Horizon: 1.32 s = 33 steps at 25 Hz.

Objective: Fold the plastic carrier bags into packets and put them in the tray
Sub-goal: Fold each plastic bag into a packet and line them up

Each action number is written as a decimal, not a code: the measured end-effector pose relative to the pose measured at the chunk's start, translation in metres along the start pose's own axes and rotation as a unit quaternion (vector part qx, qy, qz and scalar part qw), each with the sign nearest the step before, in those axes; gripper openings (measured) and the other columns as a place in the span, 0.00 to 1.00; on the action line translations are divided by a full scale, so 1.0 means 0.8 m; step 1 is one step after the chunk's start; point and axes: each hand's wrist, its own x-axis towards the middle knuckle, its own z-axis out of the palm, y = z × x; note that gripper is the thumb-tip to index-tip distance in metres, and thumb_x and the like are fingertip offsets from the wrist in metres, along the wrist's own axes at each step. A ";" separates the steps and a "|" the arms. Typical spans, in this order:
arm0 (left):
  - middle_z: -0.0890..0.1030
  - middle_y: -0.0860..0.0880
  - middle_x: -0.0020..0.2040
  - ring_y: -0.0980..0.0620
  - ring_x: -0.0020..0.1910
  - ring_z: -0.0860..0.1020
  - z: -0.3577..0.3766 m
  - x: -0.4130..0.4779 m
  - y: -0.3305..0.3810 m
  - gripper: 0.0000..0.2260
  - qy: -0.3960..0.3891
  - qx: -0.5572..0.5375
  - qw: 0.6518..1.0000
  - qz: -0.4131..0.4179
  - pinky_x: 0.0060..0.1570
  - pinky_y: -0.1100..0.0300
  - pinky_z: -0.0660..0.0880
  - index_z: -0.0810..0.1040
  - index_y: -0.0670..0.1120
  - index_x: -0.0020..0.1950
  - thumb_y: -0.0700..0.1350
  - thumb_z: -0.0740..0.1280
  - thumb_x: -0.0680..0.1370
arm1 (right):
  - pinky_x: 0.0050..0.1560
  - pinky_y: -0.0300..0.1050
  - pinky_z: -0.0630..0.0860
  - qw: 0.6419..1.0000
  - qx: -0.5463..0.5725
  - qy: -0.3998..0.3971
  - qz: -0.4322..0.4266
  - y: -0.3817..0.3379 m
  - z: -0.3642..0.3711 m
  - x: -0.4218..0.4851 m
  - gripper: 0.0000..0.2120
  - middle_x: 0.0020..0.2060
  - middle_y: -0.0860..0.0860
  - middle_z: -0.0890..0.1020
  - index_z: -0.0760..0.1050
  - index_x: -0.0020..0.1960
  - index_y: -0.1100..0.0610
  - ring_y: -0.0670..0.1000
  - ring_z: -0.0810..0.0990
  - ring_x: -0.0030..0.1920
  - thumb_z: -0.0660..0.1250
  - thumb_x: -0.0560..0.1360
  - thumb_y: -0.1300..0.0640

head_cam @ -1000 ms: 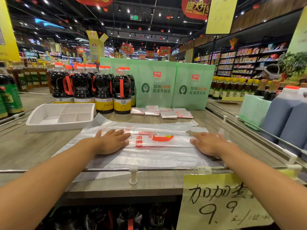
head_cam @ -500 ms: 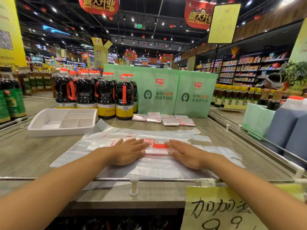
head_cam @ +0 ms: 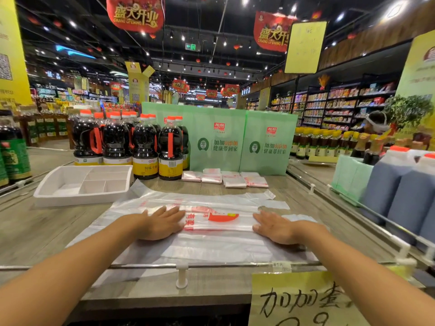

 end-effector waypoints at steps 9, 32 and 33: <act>0.53 0.51 0.84 0.51 0.82 0.53 -0.035 0.027 0.070 0.29 0.126 -0.002 0.987 0.095 0.80 0.51 0.51 0.54 0.55 0.83 0.61 0.56 0.84 | 0.77 0.48 0.61 0.989 0.035 0.137 -0.043 0.056 -0.021 -0.070 0.29 0.79 0.41 0.61 0.59 0.79 0.37 0.49 0.64 0.77 0.63 0.80 0.37; 0.63 0.58 0.80 0.54 0.78 0.63 -0.002 0.070 0.130 0.37 0.124 -0.066 0.971 0.191 0.78 0.54 0.58 0.65 0.59 0.79 0.75 0.48 0.75 | 0.44 0.47 0.77 0.951 -0.105 0.278 0.086 0.073 -0.014 -0.048 0.11 0.48 0.47 0.83 0.80 0.54 0.48 0.52 0.80 0.48 0.62 0.78 0.59; 0.61 0.59 0.81 0.54 0.79 0.61 -0.002 0.068 0.132 0.41 0.117 -0.074 0.971 0.195 0.78 0.53 0.56 0.64 0.59 0.79 0.78 0.45 0.72 | 0.43 0.46 0.77 0.945 -0.107 0.295 0.093 0.072 -0.015 -0.050 0.10 0.46 0.47 0.82 0.80 0.52 0.49 0.51 0.79 0.47 0.62 0.78 0.59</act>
